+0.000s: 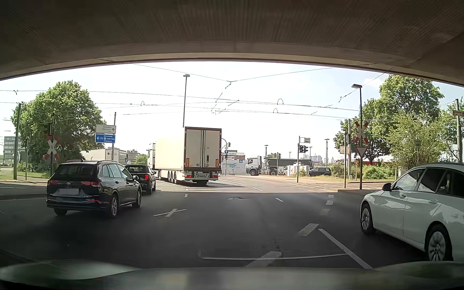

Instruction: Follow the waypoints while adhering to traffic rules and regulations

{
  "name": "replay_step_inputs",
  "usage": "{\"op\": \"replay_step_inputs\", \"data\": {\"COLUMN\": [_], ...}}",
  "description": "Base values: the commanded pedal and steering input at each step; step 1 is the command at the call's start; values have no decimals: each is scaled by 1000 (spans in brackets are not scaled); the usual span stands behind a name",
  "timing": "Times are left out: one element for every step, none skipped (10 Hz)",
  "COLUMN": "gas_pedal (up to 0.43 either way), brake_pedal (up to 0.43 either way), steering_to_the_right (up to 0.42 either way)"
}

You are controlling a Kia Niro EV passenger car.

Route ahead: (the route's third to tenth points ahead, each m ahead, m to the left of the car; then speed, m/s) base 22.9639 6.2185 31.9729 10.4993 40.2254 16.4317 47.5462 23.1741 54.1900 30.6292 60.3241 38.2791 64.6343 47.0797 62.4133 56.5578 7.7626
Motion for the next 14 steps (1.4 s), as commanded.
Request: {"op": "replay_step_inputs", "data": {"gas_pedal": [118, 118, 118, 110, 110, 98, 98, 98, 98, 87, 87, 79, 79, 79], "brake_pedal": [30, 30, 30, 30, 30, 30, 30, 30, 30, 30, 30, 30, 30, 30], "steering_to_the_right": [-12, -13, -14, -16, -20, -23, -23, -25, -28, -32, -39, -46, -51, -58]}}
